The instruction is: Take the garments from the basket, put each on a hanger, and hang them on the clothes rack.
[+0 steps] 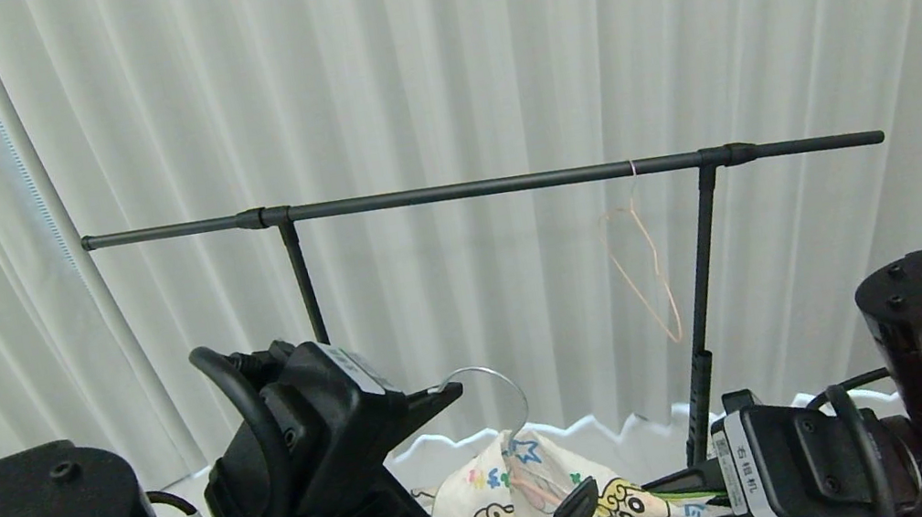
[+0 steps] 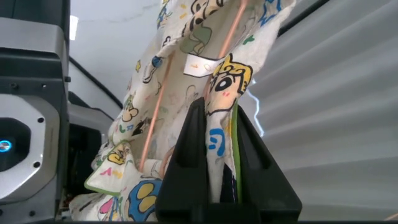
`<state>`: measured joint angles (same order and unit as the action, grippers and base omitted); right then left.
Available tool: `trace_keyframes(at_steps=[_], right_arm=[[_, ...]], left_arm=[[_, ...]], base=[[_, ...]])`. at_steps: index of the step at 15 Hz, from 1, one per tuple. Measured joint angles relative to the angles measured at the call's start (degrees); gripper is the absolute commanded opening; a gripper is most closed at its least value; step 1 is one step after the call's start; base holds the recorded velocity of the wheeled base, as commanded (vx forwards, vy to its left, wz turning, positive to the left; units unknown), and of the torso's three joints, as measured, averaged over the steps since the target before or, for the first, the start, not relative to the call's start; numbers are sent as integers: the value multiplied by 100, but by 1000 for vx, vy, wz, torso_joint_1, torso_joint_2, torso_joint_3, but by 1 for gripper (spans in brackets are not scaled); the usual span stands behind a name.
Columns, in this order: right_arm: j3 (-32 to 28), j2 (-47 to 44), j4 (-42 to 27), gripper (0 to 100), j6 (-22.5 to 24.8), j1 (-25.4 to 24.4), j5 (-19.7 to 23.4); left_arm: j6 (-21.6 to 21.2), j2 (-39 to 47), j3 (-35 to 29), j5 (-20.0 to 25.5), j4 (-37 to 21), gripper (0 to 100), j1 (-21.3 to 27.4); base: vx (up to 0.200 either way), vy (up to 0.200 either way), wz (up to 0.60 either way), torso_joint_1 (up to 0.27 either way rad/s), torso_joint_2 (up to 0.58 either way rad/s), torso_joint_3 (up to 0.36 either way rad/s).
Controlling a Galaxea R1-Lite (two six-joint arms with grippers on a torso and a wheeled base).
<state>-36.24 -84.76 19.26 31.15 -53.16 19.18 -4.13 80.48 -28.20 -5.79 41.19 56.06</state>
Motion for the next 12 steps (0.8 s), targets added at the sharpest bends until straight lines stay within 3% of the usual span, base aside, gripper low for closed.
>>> trace_keyframes(at_steps=[3, 7, 11, 12], right_arm=[[0, -63, -5, 0, -208, -33, -2], [-13, -73, -5, 0, -837, -334, -44], [-22, -74, -7, 0, -903, -472, -126], [-22, -79, -9, 100, -906, -477, -256]], left_arm=[[0, -6, -2, 2, 0, 100, 0], [0, -9, -33, 0, 0, 100, 0], [-7, -6, -85, 0, 0, 100, 0], [-2, -6, -94, 2, 0, 100, 0]], base=[[0, 0, 0, 0, 0, 0], [0, 0, 0, 0, 0, 0], [0, 0, 0, 0, 0, 0], [0, 0, 0, 0, 0, 0]])
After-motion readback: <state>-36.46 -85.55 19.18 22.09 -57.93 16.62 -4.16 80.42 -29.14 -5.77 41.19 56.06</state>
